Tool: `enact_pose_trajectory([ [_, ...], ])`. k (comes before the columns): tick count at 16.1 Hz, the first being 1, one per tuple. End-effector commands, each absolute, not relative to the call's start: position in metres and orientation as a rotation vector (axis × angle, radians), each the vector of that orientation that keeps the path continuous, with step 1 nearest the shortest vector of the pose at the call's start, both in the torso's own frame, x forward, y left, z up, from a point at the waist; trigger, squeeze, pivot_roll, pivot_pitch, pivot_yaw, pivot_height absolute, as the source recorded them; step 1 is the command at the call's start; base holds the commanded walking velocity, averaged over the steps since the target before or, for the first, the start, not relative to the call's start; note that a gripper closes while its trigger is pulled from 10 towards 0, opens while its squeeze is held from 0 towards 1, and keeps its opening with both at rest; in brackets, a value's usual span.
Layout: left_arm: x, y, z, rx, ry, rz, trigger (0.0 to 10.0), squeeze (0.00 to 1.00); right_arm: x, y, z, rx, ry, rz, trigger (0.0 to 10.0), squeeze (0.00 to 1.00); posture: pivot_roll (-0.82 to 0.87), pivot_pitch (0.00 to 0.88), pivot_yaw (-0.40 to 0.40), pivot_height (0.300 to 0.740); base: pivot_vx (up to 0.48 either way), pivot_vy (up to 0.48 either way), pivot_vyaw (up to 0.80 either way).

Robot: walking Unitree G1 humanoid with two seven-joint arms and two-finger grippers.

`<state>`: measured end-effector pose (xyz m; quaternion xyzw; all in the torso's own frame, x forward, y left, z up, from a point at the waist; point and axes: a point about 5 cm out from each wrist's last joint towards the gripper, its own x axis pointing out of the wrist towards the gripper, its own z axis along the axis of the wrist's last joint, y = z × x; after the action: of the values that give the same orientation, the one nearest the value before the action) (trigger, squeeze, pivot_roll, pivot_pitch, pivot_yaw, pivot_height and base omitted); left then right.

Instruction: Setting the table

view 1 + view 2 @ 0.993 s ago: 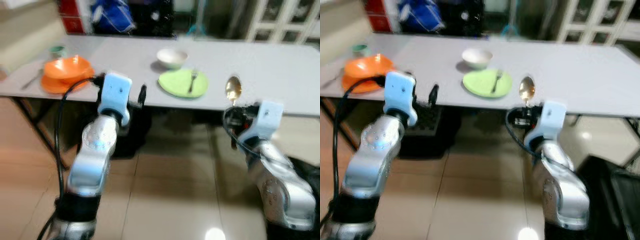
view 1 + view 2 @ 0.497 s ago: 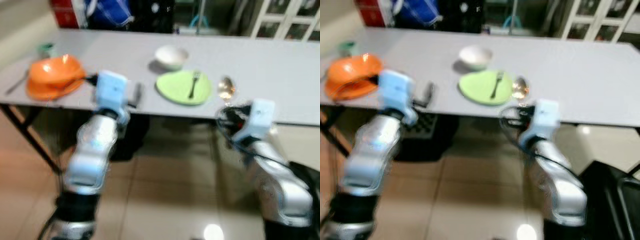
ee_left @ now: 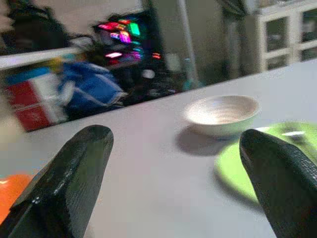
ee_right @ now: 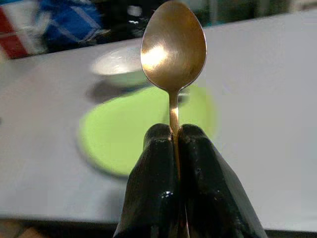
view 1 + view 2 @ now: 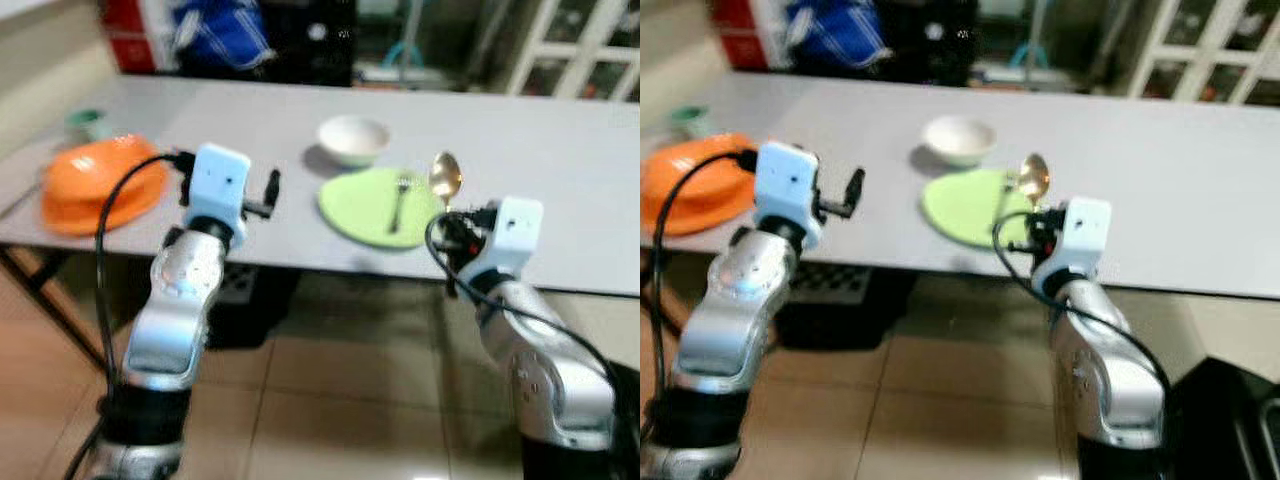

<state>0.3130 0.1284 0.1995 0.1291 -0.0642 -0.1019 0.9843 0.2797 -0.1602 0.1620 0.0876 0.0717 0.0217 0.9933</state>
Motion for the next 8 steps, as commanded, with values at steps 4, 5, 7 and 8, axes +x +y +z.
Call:
enact_pose_trajectory([
  [4, 0.305, 0.135, 0.189, 0.337, -0.099, -0.234, 10.0, 0.00, 0.280, -0.154, 0.162, 0.197, 0.155, 0.075, 10.0, 0.00, -0.06, 0.000, 0.000, 0.740, 0.428, 0.000, 0.00],
  [5, 0.304, 0.137, 0.188, 0.337, -0.094, -0.234, 10.0, 0.00, 0.280, -0.154, 0.162, 0.199, 0.157, 0.073, 10.0, 0.00, -0.06, 0.000, 0.000, 0.740, 0.424, 0.000, 0.00],
  [7, 0.302, 0.142, 0.183, 0.368, -0.067, -0.256, 10.0, 0.00, 0.280, -0.151, 0.156, 0.200, 0.202, 0.099, 10.0, 0.00, -0.06, 0.000, 0.000, 0.740, 0.416, 0.000, 0.00],
  [8, 0.298, 0.144, 0.178, 0.400, -0.043, -0.292, 10.0, 0.00, 0.279, -0.148, 0.150, 0.185, 0.239, 0.134, 10.0, 0.00, -0.06, 0.000, 0.006, 0.740, 0.409, 0.000, 0.00],
])
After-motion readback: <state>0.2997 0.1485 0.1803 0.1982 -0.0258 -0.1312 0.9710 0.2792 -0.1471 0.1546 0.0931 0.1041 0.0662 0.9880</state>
